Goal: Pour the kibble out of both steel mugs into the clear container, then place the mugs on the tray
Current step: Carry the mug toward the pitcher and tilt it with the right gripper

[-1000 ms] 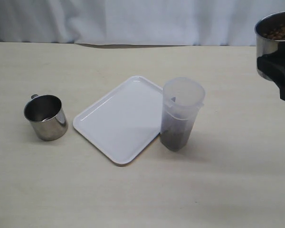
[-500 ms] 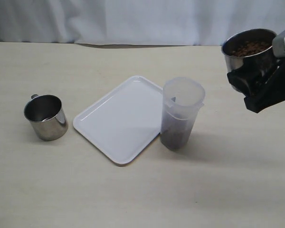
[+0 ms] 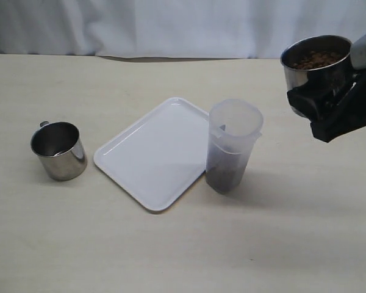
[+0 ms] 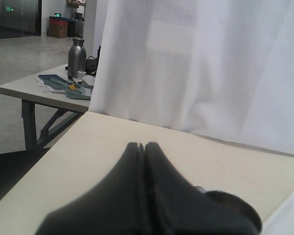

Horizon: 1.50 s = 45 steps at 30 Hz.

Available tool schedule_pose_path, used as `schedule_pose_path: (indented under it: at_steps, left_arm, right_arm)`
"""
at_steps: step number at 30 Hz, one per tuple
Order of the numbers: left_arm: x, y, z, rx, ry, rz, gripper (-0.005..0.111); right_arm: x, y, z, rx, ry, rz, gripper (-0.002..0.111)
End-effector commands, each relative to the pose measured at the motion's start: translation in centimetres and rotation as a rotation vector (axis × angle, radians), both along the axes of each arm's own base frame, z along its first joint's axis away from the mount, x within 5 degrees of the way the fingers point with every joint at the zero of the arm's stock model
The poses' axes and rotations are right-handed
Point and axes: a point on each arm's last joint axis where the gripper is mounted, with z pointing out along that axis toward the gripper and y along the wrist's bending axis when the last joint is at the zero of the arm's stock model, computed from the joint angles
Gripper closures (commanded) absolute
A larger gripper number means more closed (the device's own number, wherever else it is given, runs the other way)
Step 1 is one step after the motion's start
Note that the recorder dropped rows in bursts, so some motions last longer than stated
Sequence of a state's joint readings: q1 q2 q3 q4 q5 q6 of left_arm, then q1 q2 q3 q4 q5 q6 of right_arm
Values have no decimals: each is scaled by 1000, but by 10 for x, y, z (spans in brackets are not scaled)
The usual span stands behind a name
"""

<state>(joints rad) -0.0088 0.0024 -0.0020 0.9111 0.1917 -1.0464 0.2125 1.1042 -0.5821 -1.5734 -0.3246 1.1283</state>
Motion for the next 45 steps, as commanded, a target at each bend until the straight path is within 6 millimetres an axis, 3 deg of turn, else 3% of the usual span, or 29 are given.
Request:
schedule_pose_path:
  at_steps: [1,9,17,23,40,45]
  left_arm:
    - [0,0,0,-1,-2,1,107]
    - [0,0,0,-1,-2,1,107]
    - [0,-1,0,-1,-7,-5,107]
    - [0,-1,0,-1,-7,-5,107]
    - [0,-1,0,-1,-7,-5,107]
    - [0,-1,0,-1,-7,-5,107]
  right_arm:
    - [1,0,4,27,-4,-20,103]
    - [3,-3,4,97,-57,-84,103]
    - [-1,-11,-15,-39,-121,-180,103]
    - [-6,1,-19,-136,-119,-124,103]
    - [0,2,-4,-343,-91,-57,103]
    - [-8,22,-3,-393,-143,69,103]
